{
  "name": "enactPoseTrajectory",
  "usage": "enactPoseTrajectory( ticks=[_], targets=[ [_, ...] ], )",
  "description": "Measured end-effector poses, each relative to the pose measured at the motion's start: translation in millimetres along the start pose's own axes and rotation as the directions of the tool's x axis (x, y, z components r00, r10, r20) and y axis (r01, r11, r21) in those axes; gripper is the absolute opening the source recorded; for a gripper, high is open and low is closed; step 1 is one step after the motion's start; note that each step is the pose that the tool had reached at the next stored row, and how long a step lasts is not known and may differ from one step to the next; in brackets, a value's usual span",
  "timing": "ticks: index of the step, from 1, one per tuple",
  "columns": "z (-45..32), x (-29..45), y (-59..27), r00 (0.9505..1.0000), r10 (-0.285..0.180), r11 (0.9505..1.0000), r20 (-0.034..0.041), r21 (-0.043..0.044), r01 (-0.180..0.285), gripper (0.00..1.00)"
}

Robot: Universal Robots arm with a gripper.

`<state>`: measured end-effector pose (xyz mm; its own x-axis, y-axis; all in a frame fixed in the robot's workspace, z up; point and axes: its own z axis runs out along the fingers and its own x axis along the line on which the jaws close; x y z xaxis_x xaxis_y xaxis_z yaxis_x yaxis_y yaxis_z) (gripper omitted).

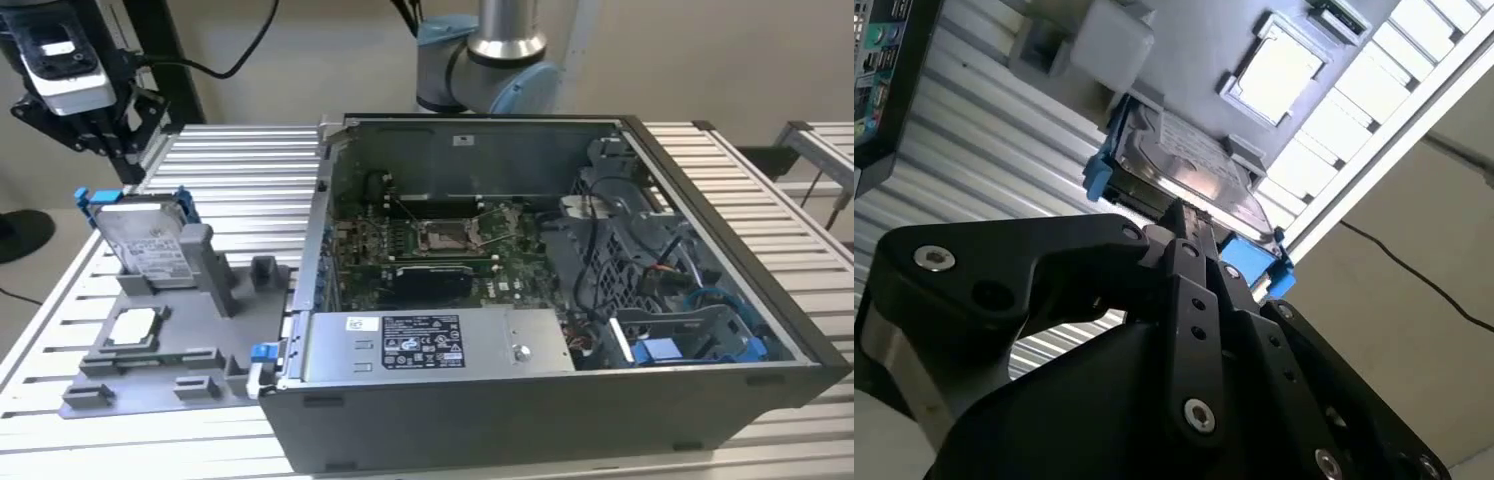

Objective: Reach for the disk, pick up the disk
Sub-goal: 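Reach for the disk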

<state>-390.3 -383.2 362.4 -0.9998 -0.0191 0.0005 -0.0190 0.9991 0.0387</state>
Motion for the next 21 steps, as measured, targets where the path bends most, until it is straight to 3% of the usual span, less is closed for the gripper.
enactPoseTrajectory(
  ticks=[6, 9, 15, 21],
  targets=[
    [0.8, 24.1, 2.5, 1.0, 0.0, 1.0, 0.0, -0.0018, 0.0, 0.0],
    [1.1, 32.7, 2.7, 1.0, 0.0, 1.0, 0.0001, -0.0026, 0.0, 0.0],
    [1.8, 40.8, 3.0, 1.0, 0.0, 1.0, 0.0001, -0.0032, 0.0, 0.0],
    [2.1, 42.0, 4.5, 1.0, 0.0, 1.0, 0.0001, -0.0045, 0.0, 0.0]
  ],
)
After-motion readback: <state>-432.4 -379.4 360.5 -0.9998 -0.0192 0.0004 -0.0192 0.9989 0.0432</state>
